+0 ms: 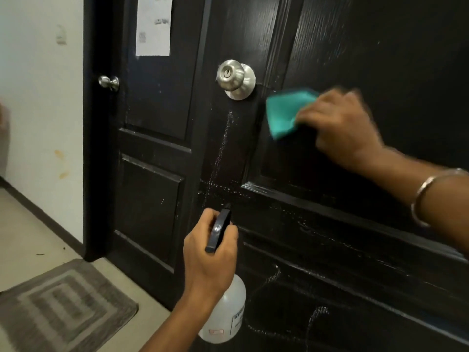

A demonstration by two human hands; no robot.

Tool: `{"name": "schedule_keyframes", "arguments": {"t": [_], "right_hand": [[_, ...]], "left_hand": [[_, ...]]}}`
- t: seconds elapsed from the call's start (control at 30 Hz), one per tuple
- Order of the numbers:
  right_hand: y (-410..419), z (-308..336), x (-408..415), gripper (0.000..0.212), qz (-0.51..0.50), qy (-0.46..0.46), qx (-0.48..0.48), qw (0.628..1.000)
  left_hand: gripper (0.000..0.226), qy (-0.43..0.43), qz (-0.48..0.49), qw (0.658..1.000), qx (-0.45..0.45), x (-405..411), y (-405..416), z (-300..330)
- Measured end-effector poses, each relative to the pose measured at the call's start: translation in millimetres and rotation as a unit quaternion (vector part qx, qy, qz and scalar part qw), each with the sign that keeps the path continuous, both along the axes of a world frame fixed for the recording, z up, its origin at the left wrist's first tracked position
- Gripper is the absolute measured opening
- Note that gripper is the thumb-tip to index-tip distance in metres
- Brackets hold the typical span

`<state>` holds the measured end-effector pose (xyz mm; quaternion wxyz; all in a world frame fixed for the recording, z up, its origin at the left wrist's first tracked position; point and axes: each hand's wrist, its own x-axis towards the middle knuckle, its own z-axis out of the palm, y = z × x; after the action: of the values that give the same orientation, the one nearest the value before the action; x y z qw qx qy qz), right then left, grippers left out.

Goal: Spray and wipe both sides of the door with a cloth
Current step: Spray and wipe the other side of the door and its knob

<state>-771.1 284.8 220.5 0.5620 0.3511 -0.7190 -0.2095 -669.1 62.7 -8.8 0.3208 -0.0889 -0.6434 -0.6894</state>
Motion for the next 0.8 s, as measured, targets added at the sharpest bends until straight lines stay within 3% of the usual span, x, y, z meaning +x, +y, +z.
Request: {"name": "schedule_keyframes", "arguments": {"t": [0.1, 0.17, 0.23, 0.3, 0.37, 0.47, 0.53, 0.67, 0.8], "right_hand": [[-20.8, 24.4, -13.8, 0.033, 0.006, 0.033, -0.179, 0.983], [-46.9, -3.7, -27.0, 0.039, 0.034, 0.03, -0.229, 0.972], [-76.6, -53.2, -38.8, 0.044, 0.072, -0.019, -0.219, 0.973], [-99.5, -110.9, -46.2, 0.038, 0.088, -0.093, -0.149, 0.98], [-112.5, -166.2, -51.3, 0.026, 0.081, -0.173, -0.021, 0.981], [-121.0, -201.6, -47.7, 0.016, 0.01, -0.252, 0.223, 0.941], [-125.5, -164.8, -52.7, 0.014, 0.015, -0.208, 0.289, 0.934], [-129.2, -36.0, -69.2, 0.037, 0.022, 0.021, 0.12, 0.992], [-131.3, -30.9, -77.0, 0.05, -0.031, 0.076, 0.046, 0.996]], "left_hand": [[0.019, 0.009, 0.012, 1.0, 0.003, -5.3, -8.4, 4.1], [0.019, 0.009, 0.013, 1.0, 0.008, -8.5, -14.6, 0.7], [0.022, 0.004, 0.017, 1.0, 0.008, -11.0, -21.3, -7.5], [0.026, -0.003, 0.019, 1.0, 0.006, -12.5, -26.6, -17.7], [0.025, -0.012, 0.026, 1.0, 0.005, -13.7, -31.8, -29.6], [0.025, -0.024, 0.026, 0.999, 0.007, -12.9, -39.8, -42.3], [0.025, -0.028, 0.023, 0.999, 0.01, -13.2, -42.9, -47.5], [0.027, -0.044, 0.027, 0.998, 0.026, -22.3, -41.0, -54.8], [0.03, -0.049, 0.035, 0.998, 0.017, -30.3, -31.8, -64.7]]}}
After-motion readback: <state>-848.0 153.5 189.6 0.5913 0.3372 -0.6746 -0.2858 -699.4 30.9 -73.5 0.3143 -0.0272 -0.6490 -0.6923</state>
